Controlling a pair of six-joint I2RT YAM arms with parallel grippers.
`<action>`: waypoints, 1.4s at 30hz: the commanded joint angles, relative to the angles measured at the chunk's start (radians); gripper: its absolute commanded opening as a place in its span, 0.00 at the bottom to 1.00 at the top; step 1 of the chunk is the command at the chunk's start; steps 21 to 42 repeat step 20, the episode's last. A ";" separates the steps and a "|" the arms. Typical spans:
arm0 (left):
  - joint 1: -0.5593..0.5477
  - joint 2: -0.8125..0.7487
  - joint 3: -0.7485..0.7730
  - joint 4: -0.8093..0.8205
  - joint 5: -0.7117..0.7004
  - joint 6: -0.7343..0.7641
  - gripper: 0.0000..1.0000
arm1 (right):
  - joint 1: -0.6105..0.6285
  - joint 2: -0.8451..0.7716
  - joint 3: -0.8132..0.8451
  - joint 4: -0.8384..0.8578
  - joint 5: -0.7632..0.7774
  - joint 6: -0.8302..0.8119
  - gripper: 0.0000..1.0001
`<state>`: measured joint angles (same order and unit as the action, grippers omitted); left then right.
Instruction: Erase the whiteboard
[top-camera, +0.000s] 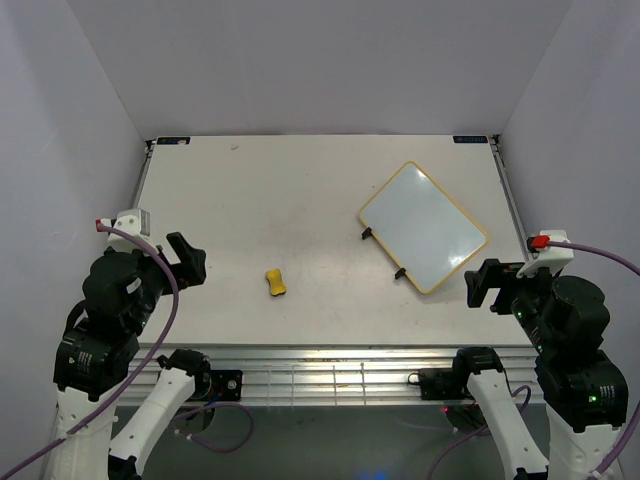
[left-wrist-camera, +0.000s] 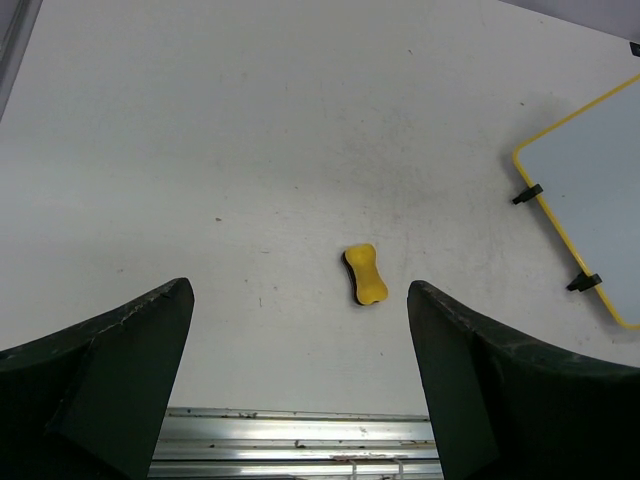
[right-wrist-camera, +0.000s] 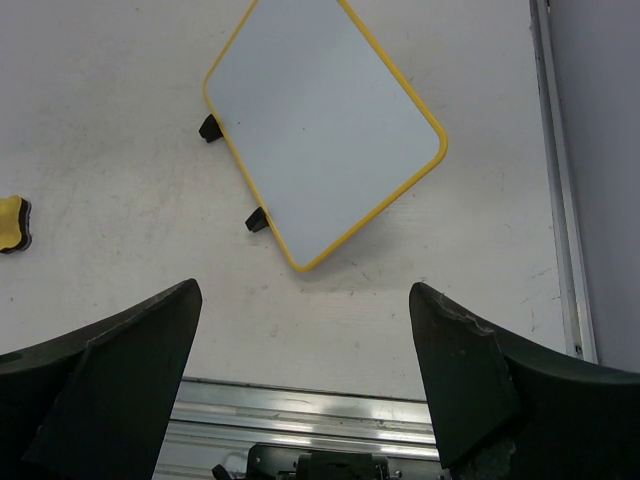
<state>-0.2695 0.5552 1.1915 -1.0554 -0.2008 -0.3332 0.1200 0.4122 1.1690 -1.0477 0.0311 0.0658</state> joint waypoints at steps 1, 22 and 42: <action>0.003 0.006 0.023 -0.009 -0.032 -0.012 0.98 | 0.006 0.013 0.009 0.026 0.029 0.000 0.90; 0.003 -0.026 0.020 0.026 -0.060 -0.021 0.98 | 0.010 0.017 -0.009 0.043 0.056 -0.006 0.90; 0.003 -0.026 0.020 0.026 -0.060 -0.021 0.98 | 0.010 0.017 -0.009 0.043 0.056 -0.006 0.90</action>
